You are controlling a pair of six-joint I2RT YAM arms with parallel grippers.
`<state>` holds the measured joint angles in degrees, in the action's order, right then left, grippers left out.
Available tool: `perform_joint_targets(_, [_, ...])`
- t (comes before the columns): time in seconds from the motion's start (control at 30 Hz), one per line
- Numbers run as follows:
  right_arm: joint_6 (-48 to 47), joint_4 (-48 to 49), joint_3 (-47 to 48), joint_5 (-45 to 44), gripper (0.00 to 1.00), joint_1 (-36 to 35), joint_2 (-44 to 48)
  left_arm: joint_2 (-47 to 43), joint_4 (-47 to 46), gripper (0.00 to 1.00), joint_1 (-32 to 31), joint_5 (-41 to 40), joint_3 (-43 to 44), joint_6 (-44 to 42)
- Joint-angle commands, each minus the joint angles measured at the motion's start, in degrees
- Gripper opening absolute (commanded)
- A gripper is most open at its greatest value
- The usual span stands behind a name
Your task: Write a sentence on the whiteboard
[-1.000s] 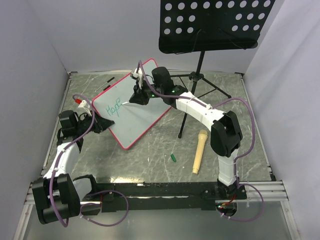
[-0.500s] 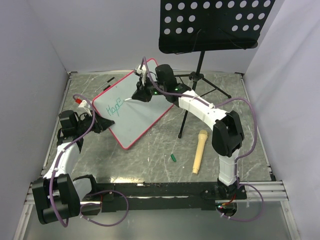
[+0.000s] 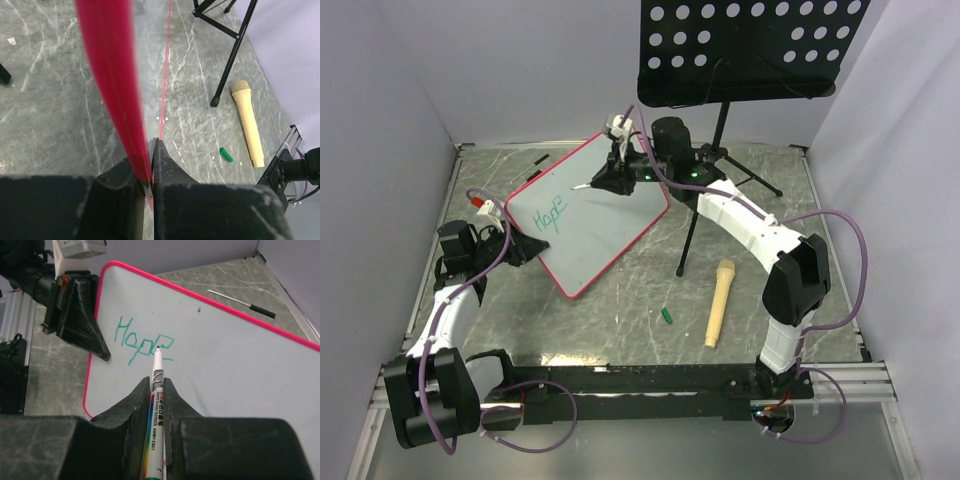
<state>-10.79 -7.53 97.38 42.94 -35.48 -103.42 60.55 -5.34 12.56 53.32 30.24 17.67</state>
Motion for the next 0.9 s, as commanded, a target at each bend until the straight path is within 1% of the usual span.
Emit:
perform_joint_targets(0.0, [-3.36, -3.1, 1.84, 4.25, 0.0, 3.14, 1.99, -1.49, -2.83, 0.01, -0.34, -1.64, 1.84, -3.52])
perform_joint_targets(0.23, [-7.75, -5.3, -0.61, 6.8, 0.0, 4.8, 2.52, -1.05, -2.13, 0.01, -0.34, -2.08, 2.1, -4.05])
perform_joint_targets(0.37, [-9.6, -7.58, 0.7, 9.53, 0.0, 7.35, 2.69, -0.96, -2.13, 0.01, -0.34, -2.17, 2.19, -4.14])
perform_joint_targets(0.5, [-11.53, -9.6, 0.79, 11.29, 0.0, 8.33, 3.39, -0.88, -2.04, 0.01, -0.25, -2.26, 2.19, -4.14])
perform_joint_targets(0.7, [-11.45, -8.64, -3.33, 14.1, 0.0, 8.33, 5.15, -0.7, -1.95, 0.01, -0.25, -2.43, 2.28, -4.14])
perform_joint_targets(0.87, [-11.45, -8.38, -4.13, 15.07, 0.0, 8.33, 6.21, -0.44, -1.86, 0.01, -0.25, -2.26, 2.37, -4.14])
